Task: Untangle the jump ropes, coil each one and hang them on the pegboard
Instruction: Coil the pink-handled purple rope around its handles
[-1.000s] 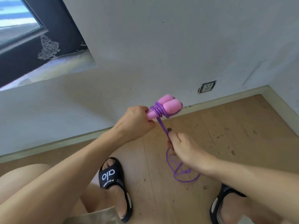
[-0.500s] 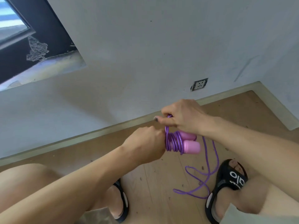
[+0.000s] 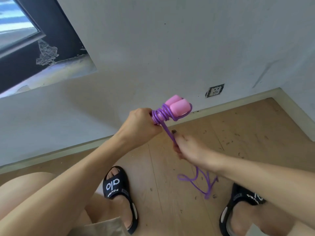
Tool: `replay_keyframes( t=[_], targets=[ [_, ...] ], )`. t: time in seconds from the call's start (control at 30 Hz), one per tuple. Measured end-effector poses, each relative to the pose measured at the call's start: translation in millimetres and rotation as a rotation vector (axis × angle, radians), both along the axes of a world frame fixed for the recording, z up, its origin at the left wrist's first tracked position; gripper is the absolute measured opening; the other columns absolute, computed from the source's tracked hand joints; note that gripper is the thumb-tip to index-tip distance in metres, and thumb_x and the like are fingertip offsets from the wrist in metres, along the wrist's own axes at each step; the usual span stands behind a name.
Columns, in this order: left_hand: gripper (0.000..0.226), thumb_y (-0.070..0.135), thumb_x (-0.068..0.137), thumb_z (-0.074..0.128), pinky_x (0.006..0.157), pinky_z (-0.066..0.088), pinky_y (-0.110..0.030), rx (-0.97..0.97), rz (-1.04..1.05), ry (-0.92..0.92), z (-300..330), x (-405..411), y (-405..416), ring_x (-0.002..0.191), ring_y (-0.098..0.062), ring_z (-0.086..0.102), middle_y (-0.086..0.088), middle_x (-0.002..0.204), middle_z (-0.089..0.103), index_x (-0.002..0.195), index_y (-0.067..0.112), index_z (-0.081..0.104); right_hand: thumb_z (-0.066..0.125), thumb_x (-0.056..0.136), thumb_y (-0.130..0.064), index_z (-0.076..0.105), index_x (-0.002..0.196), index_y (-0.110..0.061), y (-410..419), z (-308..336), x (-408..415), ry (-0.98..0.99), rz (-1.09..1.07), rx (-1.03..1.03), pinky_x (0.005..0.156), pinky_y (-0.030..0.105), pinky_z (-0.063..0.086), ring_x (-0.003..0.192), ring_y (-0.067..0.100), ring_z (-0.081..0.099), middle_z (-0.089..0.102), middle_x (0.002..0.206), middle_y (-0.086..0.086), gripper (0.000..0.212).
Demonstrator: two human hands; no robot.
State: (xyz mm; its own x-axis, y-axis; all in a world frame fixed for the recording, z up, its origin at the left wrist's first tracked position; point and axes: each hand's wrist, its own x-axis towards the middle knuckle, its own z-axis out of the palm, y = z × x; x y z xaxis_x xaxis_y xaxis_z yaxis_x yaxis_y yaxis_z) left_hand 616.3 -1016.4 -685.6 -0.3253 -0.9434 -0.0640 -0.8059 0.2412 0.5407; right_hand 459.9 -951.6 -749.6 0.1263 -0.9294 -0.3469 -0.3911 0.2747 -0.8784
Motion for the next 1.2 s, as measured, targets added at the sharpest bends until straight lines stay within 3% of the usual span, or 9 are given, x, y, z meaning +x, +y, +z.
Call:
replay_keyframes(
  t=[0.1, 0.33, 0.57, 0.73, 0.83, 0.9, 1.03, 1.13, 1.2],
  targets=[
    [0.011, 0.016, 0.077, 0.062, 0.047, 0.038, -0.029, 0.040, 0.002, -0.201, -23.8, 1.5, -10.2, 0.064, -0.028, 0.057, -0.003, 0.067, 0.059, 0.072, 0.013, 0.053, 0.031, 0.107, -0.038, 0.033, 0.053, -0.021, 20.9, 17.8, 0.4, 0.162, 0.079, -0.147, 0.054, 0.032, 0.025, 0.045, 0.012, 0.031, 0.035, 0.046, -0.008, 0.057],
    [0.007, 0.017, 0.089, 0.047, 0.054, 0.044, -0.031, -0.068, -0.258, -0.577, -48.9, -9.8, 17.1, 0.065, -0.028, 0.060, -0.004, 0.079, 0.060, 0.095, 0.017, 0.051, 0.043, 0.100, -0.049, 0.034, 0.053, -0.019, 0.3, 73.5, -25.7, 0.655, 0.229, -0.525, 0.050, 0.033, 0.027, 0.045, 0.011, 0.032, 0.034, 0.046, -0.004, 0.056],
    [0.011, 0.026, 0.089, 0.048, 0.053, 0.036, -0.033, -0.280, -0.504, -0.499, -22.6, -18.0, 46.2, 0.056, -0.024, 0.042, 0.005, 0.063, 0.037, 0.094, 0.018, 0.044, 0.047, 0.092, -0.065, 0.043, 0.056, -0.015, -47.3, 57.8, -45.3, 0.655, 0.275, -0.522, 0.053, 0.032, 0.027, 0.050, 0.013, 0.040, 0.043, 0.050, 0.001, 0.061],
    [0.017, 0.030, 0.083, 0.056, 0.054, 0.035, -0.032, -0.252, -0.506, -0.273, -2.0, -13.9, 54.4, 0.057, -0.022, 0.040, 0.009, 0.060, 0.035, 0.087, 0.024, 0.041, 0.049, 0.095, -0.060, 0.032, 0.052, -0.017, -47.1, 54.1, -40.0, 0.354, 0.265, -0.285, 0.052, 0.031, 0.025, 0.047, 0.012, 0.028, 0.032, 0.048, -0.004, 0.063],
    [0.014, 0.023, 0.075, 0.066, 0.049, 0.037, -0.029, -0.207, -0.397, -0.020, 11.6, -9.9, 50.9, 0.052, -0.017, 0.039, 0.008, 0.055, 0.047, 0.079, 0.019, 0.054, 0.063, 0.095, -0.036, 0.046, 0.063, -0.024, -39.1, 9.3, -54.6, 0.124, 0.151, -0.001, 0.063, 0.026, 0.053, 0.040, 0.001, 0.045, 0.049, 0.042, -0.014, 0.038],
    [0.014, 0.023, 0.071, 0.068, 0.049, 0.036, -0.026, -0.164, -0.280, 0.081, 15.8, -8.6, 47.0, 0.051, -0.018, 0.038, 0.005, 0.054, 0.050, 0.073, 0.016, 0.056, 0.071, 0.086, -0.046, 0.051, 0.076, -0.035, -28.9, -13.8, -49.8, 0.173, 0.128, 0.055, 0.077, 0.027, 0.058, 0.052, -0.004, 0.054, 0.058, 0.058, -0.017, 0.025],
    [0.021, 0.026, 0.073, 0.071, 0.050, 0.034, -0.025, -0.122, -0.072, 0.016, 6.8, -3.6, 17.8, 0.053, -0.017, 0.044, 0.003, 0.059, 0.054, 0.069, 0.014, 0.054, 0.029, 0.092, -0.056, 0.050, 0.060, -0.025, 2.7, -1.3, 7.2, 0.111, 0.007, -0.016, 0.067, 0.043, 0.048, 0.056, 0.018, 0.053, 0.052, 0.056, -0.003, 0.049],
    [0.016, 0.019, 0.078, 0.065, 0.050, 0.037, -0.033, -0.087, 0.001, -0.138, -5.7, 2.0, -2.6, 0.059, -0.026, 0.053, -0.001, 0.066, 0.057, 0.074, 0.012, 0.051, 0.026, 0.105, -0.044, 0.041, 0.059, -0.019, 26.8, 6.8, 20.1, 0.226, 0.076, -0.165, 0.058, 0.036, 0.034, 0.057, 0.029, 0.048, 0.047, 0.055, -0.001, 0.054],
    [0.018, 0.019, 0.083, 0.062, 0.054, 0.038, -0.032, -0.065, -0.070, -0.344, -13.9, -0.8, -0.6, 0.063, -0.026, 0.052, -0.001, 0.073, 0.054, 0.084, 0.014, 0.044, 0.033, 0.106, -0.040, 0.038, 0.059, -0.022, 30.6, 20.4, 17.0, 0.360, 0.167, -0.282, 0.053, 0.032, 0.026, 0.051, 0.020, 0.042, 0.045, 0.054, -0.005, 0.051]
  ],
)
